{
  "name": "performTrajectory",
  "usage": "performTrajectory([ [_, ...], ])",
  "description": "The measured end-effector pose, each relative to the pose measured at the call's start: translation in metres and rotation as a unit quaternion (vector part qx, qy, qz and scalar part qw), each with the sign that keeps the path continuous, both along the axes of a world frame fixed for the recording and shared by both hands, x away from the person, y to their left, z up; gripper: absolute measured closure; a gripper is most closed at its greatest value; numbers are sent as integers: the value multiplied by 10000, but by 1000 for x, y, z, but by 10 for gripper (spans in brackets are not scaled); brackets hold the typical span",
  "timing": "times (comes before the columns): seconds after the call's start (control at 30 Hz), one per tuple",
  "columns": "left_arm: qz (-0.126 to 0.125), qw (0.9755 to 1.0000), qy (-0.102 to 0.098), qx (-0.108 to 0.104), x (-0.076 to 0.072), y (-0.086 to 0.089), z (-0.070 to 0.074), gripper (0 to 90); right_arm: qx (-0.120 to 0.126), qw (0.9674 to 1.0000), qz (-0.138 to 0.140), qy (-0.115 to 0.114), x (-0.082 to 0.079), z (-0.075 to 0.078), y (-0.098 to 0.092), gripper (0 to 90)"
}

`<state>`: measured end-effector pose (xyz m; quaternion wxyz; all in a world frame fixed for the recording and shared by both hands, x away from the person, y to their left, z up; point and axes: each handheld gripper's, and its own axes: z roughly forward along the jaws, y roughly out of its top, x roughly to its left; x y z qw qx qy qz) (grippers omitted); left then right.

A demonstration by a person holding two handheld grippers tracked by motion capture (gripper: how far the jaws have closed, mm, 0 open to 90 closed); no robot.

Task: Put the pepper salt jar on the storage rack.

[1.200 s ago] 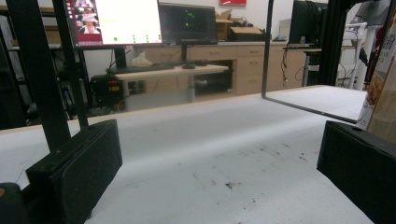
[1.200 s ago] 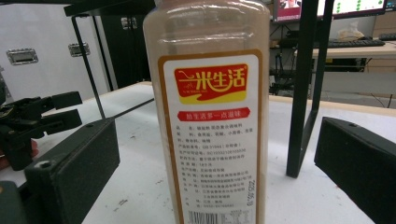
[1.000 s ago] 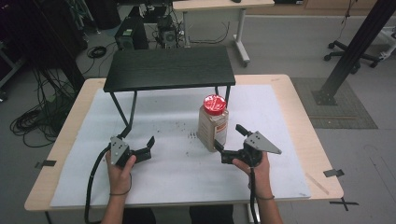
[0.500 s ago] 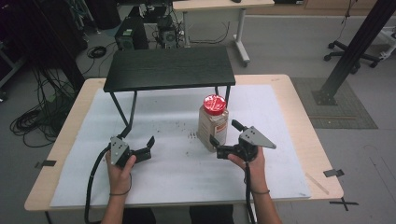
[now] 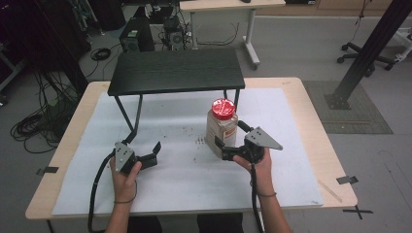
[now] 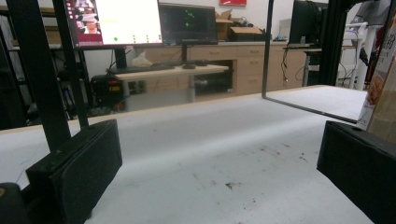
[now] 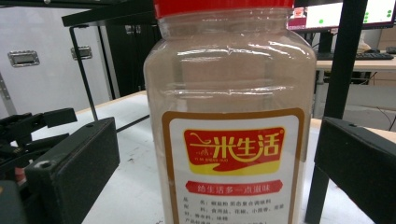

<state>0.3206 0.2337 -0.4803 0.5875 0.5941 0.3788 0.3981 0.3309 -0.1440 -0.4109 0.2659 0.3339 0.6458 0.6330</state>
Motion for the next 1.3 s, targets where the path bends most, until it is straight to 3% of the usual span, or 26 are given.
performTrajectory([
  [0.57,-3,10000,-3,9,0,0,0,2,0,9999,-95,-88,12,3,12,0],
  [1.3,-8,10000,-5,11,0,0,0,2,-89,9991,-391,-128,25,-6,27,1],
])
